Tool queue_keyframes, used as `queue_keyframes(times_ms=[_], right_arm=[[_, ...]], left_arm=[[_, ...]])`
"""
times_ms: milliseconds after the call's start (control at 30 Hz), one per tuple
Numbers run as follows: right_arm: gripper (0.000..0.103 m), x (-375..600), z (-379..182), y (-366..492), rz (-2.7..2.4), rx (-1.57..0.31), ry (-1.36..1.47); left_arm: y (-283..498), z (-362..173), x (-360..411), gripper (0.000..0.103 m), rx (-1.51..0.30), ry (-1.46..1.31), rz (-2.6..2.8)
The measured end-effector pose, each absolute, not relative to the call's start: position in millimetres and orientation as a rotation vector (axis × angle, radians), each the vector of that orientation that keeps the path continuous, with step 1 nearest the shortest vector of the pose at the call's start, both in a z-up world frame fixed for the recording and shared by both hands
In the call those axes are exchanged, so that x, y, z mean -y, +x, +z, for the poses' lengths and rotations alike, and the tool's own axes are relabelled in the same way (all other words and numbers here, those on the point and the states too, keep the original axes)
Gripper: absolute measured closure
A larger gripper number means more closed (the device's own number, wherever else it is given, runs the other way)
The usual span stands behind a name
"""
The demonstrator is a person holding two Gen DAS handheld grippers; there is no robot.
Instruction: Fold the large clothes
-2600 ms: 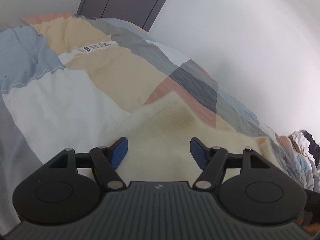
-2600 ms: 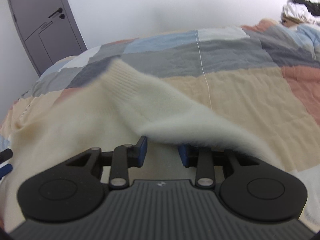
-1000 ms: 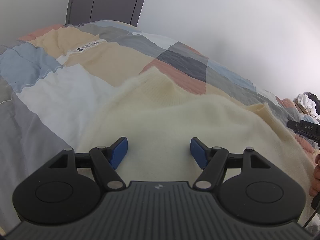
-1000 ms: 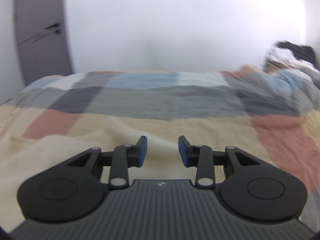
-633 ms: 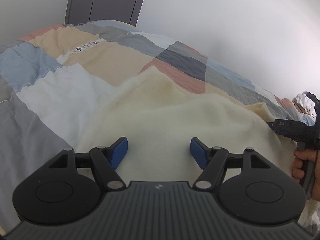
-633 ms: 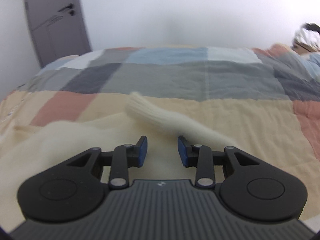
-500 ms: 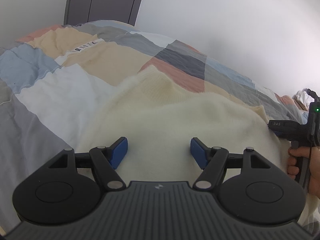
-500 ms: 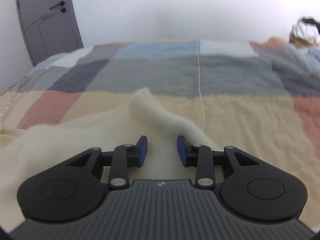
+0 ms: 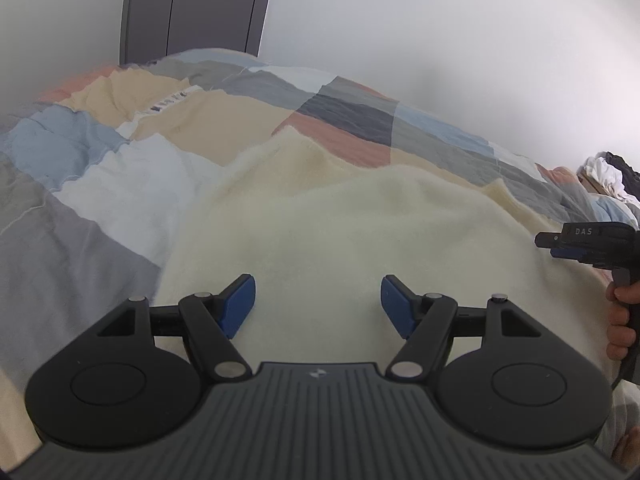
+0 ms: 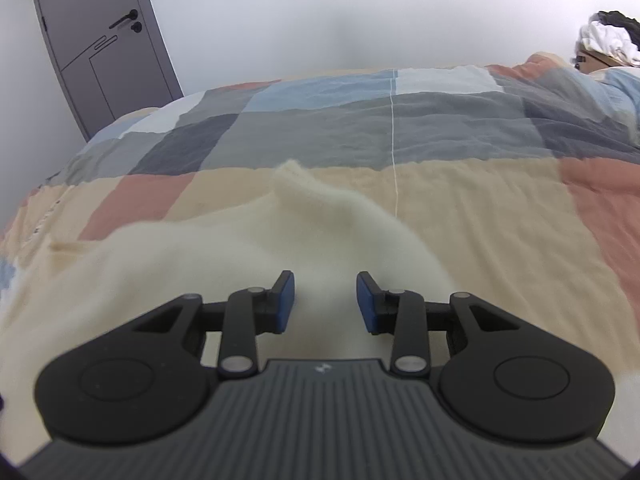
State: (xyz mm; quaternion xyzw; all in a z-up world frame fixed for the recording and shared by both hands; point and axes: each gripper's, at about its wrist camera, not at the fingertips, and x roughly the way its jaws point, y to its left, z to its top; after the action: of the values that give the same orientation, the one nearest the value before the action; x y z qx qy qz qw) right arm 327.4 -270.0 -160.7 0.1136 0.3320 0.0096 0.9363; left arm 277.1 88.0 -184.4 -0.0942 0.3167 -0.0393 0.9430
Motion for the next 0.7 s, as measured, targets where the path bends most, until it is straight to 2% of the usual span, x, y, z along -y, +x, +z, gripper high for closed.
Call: queue_keyframes(times_ms=[533,700], right_arm=[[0.065,240.1,-116.0,179.3,0.171,-0.643,0.261],[0.064,253.2,-128.2,161.3,0.217,-0.703,0.438]], left_arm=[[179.0,-167.6,-58.9,0.029,-0.643,-0.236,-0.178],[175.8,-177.4,-68.5,0.029,-0.712,-0.372,-0.179]])
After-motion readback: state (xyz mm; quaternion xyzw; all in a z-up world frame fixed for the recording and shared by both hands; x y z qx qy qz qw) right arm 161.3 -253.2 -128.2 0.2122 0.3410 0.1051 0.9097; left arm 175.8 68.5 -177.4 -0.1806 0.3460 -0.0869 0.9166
